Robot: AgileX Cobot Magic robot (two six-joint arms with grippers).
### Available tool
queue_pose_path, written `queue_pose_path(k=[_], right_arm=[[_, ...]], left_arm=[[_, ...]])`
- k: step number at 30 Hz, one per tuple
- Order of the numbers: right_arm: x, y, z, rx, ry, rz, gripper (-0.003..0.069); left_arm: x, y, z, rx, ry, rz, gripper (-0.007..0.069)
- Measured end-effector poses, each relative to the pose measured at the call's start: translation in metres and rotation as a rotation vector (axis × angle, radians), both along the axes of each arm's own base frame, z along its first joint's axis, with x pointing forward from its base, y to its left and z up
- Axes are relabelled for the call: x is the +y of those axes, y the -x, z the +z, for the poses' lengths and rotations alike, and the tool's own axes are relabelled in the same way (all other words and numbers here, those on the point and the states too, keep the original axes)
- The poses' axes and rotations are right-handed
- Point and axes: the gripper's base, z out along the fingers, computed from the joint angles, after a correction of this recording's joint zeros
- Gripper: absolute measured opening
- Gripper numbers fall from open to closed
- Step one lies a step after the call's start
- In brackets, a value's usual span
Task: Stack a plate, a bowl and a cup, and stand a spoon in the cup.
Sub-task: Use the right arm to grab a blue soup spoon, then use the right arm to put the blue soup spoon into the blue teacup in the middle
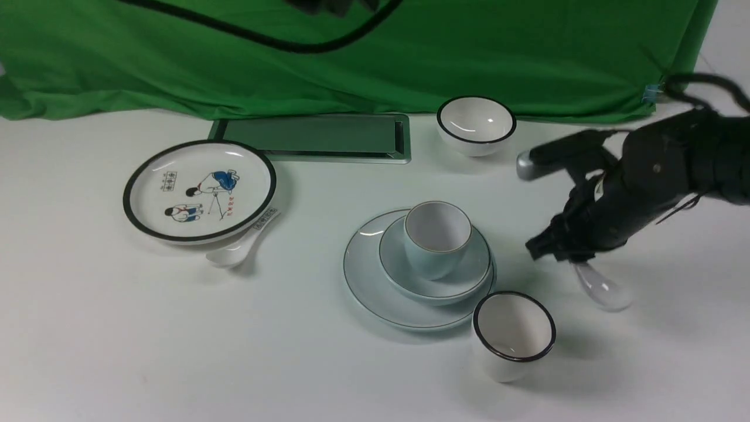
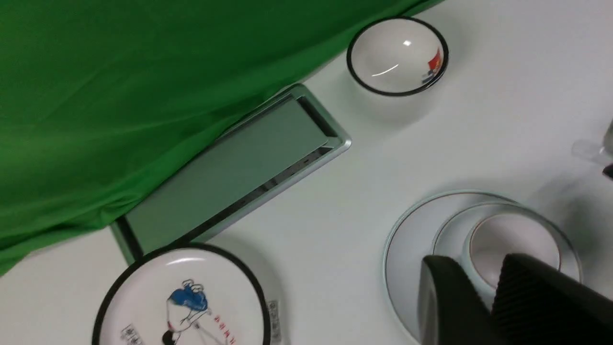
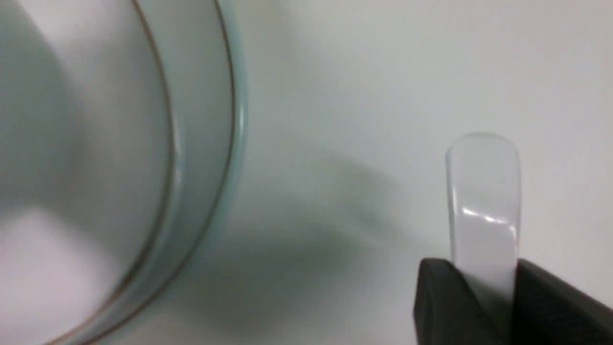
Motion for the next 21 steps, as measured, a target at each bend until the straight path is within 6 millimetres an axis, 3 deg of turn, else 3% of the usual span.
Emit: queue_pose_path(k=[2,3,6,7,9,12,15,21], right_arm=[[0.001,0.005,0.023,-0.074,-0.037,0.005,0.0163],[0.003,0.014,0.049,-0.170,-0.082,0.018,0.0163],[0.016,0.043,0.096,-0.415,-0.194,0.094,0.0163],[0.019,0.045,0.099,-0.443,-0.207,0.106,0.0163],[0.034,0.067,0.119,-0.612,-0.304,0.176,0.0163],[0.060,0.085,0.121,-0.794,-0.432,0.268,0.0163],[0.078,0.090,0.106,-0.893,-0.510,0.319,0.0163],[0.096,0.073,0.063,-0.936,-0.546,0.330,0.0163]], left_arm=[[0.005,0.008,-0.001,-0.003,0.001,0.004,0.0051],[0.010,0.017,-0.008,0.003,0.006,0.011,0.0027],[0.023,0.040,-0.033,-0.035,0.061,0.016,-0.0002],[0.023,0.042,-0.040,-0.021,0.060,0.020,-0.0002],[0.034,0.063,-0.061,-0.085,0.142,0.025,-0.0006],[0.049,0.093,-0.100,-0.128,0.252,0.042,-0.0006],[0.061,0.117,-0.124,-0.179,0.344,0.045,-0.0006],[0.080,0.152,-0.146,-0.238,0.451,0.046,-0.0006]])
